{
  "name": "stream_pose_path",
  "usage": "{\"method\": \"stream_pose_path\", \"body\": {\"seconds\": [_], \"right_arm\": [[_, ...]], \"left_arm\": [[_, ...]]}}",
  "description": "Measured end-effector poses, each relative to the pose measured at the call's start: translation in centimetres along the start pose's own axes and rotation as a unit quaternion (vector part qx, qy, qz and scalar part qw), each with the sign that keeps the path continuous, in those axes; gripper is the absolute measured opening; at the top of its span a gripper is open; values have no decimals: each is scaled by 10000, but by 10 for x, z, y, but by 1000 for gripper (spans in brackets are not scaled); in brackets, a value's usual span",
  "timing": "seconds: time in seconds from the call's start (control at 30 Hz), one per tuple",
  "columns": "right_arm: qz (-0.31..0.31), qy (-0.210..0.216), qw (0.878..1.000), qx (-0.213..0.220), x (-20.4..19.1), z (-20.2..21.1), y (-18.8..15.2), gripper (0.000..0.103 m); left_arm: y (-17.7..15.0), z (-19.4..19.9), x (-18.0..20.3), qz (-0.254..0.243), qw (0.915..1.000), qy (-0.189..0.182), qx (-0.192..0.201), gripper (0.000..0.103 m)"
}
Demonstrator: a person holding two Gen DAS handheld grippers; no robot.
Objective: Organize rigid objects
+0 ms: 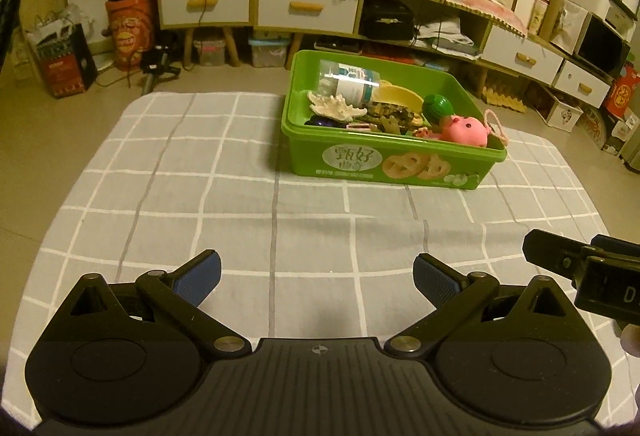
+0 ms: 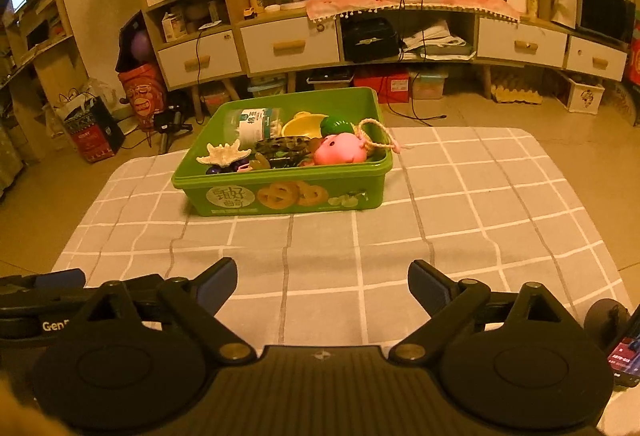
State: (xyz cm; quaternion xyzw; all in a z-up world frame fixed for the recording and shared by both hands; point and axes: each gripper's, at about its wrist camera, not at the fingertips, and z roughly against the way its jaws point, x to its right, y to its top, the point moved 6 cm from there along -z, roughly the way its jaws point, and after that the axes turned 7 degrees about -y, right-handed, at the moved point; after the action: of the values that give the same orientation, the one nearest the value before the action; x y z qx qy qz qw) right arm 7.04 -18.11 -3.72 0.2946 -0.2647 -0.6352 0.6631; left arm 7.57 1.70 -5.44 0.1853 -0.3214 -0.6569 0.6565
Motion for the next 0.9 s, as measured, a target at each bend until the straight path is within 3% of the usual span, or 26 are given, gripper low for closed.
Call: {"method": "stream_pose_path", "body": {"seconds": [0.9], "right_arm": [[-31,-10,10000,-4,1,1,0,72]], "left_arm": [[-3,2,4,20,10000,-76,-53,101]]}}
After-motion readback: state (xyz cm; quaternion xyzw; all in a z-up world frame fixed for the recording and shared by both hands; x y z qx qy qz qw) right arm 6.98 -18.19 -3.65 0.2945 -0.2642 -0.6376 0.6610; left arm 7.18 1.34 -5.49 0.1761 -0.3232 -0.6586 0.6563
